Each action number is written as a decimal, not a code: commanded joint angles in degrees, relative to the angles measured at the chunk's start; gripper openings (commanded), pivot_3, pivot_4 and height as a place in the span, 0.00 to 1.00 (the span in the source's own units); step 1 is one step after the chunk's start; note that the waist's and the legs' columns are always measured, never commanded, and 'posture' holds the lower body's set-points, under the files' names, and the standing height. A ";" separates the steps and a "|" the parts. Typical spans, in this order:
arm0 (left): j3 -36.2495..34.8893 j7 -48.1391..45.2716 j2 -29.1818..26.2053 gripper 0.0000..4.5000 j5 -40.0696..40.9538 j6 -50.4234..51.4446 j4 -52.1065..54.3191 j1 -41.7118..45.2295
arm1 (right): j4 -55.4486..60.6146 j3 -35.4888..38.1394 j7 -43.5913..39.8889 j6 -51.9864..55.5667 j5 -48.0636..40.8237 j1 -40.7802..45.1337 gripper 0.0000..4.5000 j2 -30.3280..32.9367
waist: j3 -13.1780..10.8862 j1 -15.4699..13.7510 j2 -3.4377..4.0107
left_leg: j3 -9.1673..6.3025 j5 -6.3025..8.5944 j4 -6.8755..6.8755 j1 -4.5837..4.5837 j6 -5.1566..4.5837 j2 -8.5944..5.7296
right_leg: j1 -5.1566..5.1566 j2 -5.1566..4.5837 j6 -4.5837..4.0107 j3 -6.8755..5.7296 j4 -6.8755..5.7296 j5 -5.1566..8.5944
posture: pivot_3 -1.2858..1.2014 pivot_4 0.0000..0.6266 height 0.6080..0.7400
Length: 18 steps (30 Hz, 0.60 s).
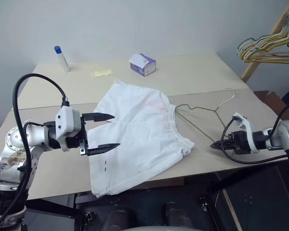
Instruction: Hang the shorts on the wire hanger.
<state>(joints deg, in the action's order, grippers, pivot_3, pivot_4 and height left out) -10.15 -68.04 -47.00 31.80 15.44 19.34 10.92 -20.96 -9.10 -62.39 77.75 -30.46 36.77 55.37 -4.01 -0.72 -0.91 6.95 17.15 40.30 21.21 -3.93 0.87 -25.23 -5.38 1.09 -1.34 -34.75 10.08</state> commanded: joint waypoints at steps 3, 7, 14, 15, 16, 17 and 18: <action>-1.02 0.67 -0.72 1.00 1.07 0.43 1.52 0.58 | 1.38 -1.34 -2.54 -0.81 -0.47 1.20 0.00 -0.14 | 0.00 0.02 0.00 | 0.00 0.00 -0.01 0.00 0.00 0.00 | 0.00 0.00 0.00 0.00 0.00 0.00 | 0.56 0.09 1.00; -0.98 0.63 -0.82 1.00 0.96 0.36 1.37 0.59 | 1.98 -3.52 -5.06 -1.21 -0.38 1.79 0.00 0.10 | -0.01 -0.01 0.00 | -0.02 0.00 -0.02 0.00 0.00 0.01 | 0.00 0.00 0.00 -0.02 0.01 0.00 | 0.56 0.10 1.00; -0.27 1.45 -0.33 1.00 0.45 0.20 1.89 0.74 | -9.00 -7.63 -6.38 -5.19 3.95 9.29 0.00 -6.55 | -0.03 0.06 -0.01 | -0.03 -0.01 -0.02 -0.02 0.02 0.03 | -0.01 0.06 -0.02 -0.01 -0.01 0.01 | 0.57 0.09 1.00; -0.42 1.43 -0.48 1.00 0.60 0.25 2.06 0.63 | -11.64 -8.15 -6.67 -6.36 4.99 10.59 0.00 -7.69 | -0.03 0.00 -0.01 | -0.03 -0.02 -0.04 -0.02 0.03 0.03 | -0.01 0.06 -0.02 -0.02 -0.01 0.00 | 0.57 0.09 1.00; -0.53 1.44 -0.62 1.00 0.72 0.32 2.17 0.57 | -14.03 -8.47 -6.92 -7.56 5.95 11.69 0.00 -8.60 | -0.03 -0.04 0.00 | -0.05 -0.02 -0.04 -0.02 0.04 0.03 | -0.01 0.06 -0.01 -0.04 -0.02 -0.01 | 0.57 0.09 1.00; -0.69 1.37 -0.81 1.00 0.71 0.28 2.20 0.44 | -16.40 -8.64 -7.25 -8.80 6.87 12.77 0.00 -9.49 | -0.04 -0.09 0.01 | -0.06 -0.03 -0.04 0.01 0.05 0.02 | -0.02 0.06 -0.02 -0.07 -0.01 -0.01 | 0.57 0.09 1.00; -0.79 1.31 -0.92 1.00 0.66 0.20 2.13 0.36 | -18.26 -8.78 -7.62 -9.74 7.62 13.66 0.00 -10.19 | -0.04 -0.18 0.01 | -0.07 -0.03 -0.04 0.01 0.05 0.01 | -0.01 0.05 0.05 -0.08 -0.02 -0.06 | 0.57 0.09 1.00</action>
<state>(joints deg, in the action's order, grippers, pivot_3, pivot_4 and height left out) -10.05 -66.96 -47.07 31.69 15.47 20.17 10.89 -37.20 -18.45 -68.67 70.39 -23.99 48.29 44.91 -4.05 -0.90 -0.90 6.87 17.12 40.26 21.26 -3.88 0.86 -25.24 -5.35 1.24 -1.43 -34.75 9.97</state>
